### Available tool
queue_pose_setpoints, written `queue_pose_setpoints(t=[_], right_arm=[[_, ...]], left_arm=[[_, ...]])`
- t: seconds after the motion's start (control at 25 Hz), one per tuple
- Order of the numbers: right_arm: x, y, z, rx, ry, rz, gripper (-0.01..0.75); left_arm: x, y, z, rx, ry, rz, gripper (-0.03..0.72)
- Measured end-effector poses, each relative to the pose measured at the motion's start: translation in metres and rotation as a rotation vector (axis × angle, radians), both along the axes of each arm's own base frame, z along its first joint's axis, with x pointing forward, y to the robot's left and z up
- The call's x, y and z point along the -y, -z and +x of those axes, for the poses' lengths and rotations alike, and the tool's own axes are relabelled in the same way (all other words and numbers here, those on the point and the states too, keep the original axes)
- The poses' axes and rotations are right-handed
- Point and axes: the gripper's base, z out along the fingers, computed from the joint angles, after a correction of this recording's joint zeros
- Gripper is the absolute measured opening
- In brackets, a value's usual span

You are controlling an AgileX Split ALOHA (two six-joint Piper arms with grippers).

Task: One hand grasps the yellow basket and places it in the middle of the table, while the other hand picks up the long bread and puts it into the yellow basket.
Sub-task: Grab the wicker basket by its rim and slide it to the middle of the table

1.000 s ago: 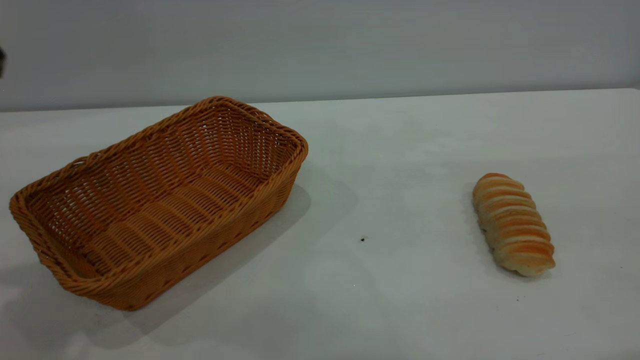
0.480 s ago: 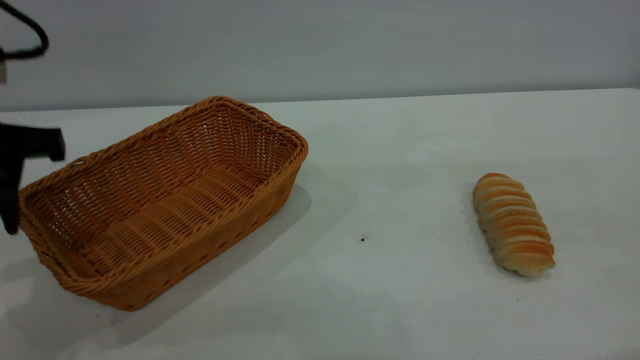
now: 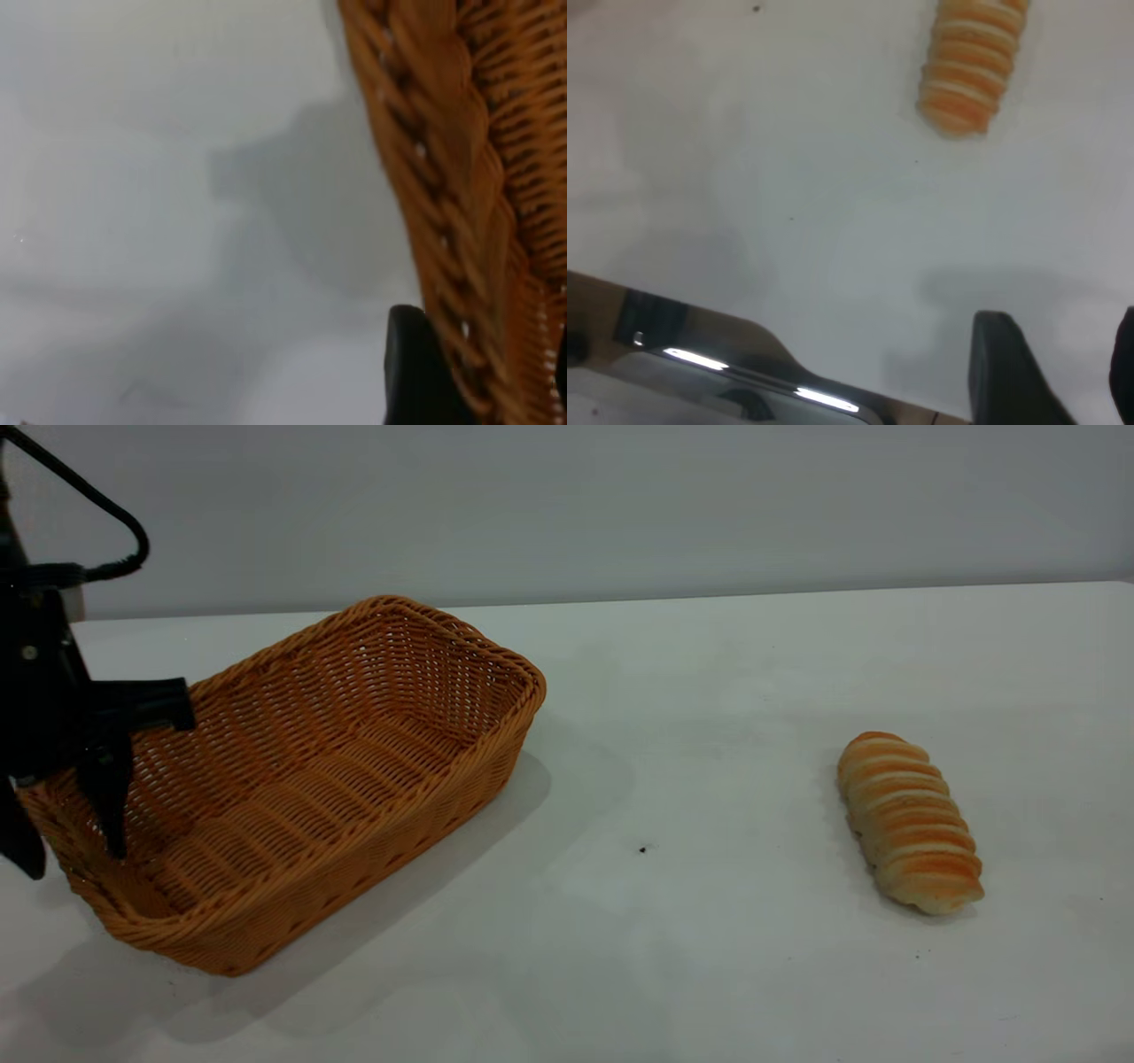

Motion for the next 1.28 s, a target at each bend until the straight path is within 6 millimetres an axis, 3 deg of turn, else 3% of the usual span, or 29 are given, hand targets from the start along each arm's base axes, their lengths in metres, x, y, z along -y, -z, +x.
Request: queue_pose_setpoints(t=[0.4, 0.72, 0.88, 1.04, 1.28], right_arm=[[-0.001, 0.0, 0.0, 0.005, -0.005, 0.004, 0.332], [-0.001, -0.001, 0.001, 0.009, -0.004, 0.005, 0.332], [-0.001, -0.001, 0.001, 0.012, -0.006, 0.005, 0.332], [-0.001, -0.001, 0.001, 0.015, -0.005, 0.006, 0.332], [-0.001, -0.001, 0.001, 0.015, -0.005, 0.006, 0.332]], left_arm=[[0.002, 0.015, 0.012, -0.053, -0.001, 0.018, 0.434], [0.004, 0.047, 0.02, -0.034, 0.002, -0.004, 0.432], [0.004, 0.047, 0.024, -0.007, -0.007, -0.013, 0.343], [0.007, 0.042, 0.037, 0.057, -0.011, -0.036, 0.165], [0.01, 0.028, 0.05, 0.07, 0.049, -0.036, 0.14]])
